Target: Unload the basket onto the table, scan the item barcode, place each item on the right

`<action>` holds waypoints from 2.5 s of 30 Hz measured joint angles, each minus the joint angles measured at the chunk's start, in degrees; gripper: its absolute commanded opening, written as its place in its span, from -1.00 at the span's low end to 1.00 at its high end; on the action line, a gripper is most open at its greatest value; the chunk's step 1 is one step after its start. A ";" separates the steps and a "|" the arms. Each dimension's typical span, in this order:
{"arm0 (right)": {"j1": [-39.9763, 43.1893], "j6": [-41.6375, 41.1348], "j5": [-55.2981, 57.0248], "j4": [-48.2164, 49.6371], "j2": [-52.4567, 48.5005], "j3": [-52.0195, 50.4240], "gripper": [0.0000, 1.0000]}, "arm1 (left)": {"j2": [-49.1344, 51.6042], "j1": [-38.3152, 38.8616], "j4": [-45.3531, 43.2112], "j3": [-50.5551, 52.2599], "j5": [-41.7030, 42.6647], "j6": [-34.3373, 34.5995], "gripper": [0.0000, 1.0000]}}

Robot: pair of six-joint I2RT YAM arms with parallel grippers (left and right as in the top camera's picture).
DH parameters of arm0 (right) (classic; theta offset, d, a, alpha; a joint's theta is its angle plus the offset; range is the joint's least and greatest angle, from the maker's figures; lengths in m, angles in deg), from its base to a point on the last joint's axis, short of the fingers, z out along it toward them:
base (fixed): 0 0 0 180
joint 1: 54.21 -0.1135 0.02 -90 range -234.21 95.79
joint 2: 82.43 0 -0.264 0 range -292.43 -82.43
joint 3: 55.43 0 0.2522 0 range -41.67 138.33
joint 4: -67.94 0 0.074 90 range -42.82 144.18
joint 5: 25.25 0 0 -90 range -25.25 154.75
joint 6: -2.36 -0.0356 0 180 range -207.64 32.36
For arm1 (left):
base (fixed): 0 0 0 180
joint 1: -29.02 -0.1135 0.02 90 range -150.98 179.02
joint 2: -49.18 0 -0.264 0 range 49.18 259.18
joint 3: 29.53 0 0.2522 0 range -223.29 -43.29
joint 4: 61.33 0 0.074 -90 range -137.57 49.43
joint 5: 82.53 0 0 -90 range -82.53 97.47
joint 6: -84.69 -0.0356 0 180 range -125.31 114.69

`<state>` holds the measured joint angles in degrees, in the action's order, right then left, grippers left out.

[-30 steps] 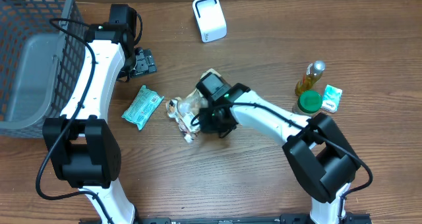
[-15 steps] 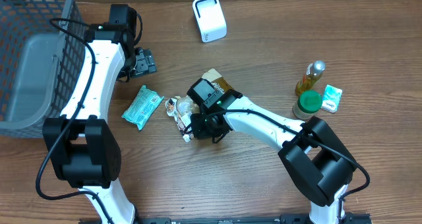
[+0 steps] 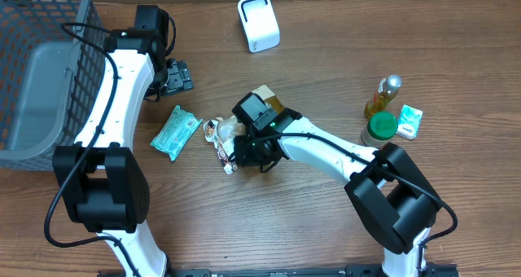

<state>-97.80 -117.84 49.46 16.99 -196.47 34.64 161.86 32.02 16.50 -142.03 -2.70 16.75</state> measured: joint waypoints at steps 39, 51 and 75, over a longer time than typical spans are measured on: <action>3.43 4.74 15.74 3.30 -5.53 8.66 -0.79 | 0.00 0.00 0.02 0.00 0.02 0.00 1.00; 3.43 3.26 15.72 -6.78 -5.70 9.94 -0.79 | 0.00 0.00 0.00 0.00 0.02 0.00 0.99; 3.43 3.43 6.51 -29.22 -5.49 21.88 -0.46 | 0.00 0.00 0.00 0.00 0.02 0.00 0.99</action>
<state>-94.37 -114.40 55.98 -12.23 -201.96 56.52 161.86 32.02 16.50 -142.03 -2.68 16.75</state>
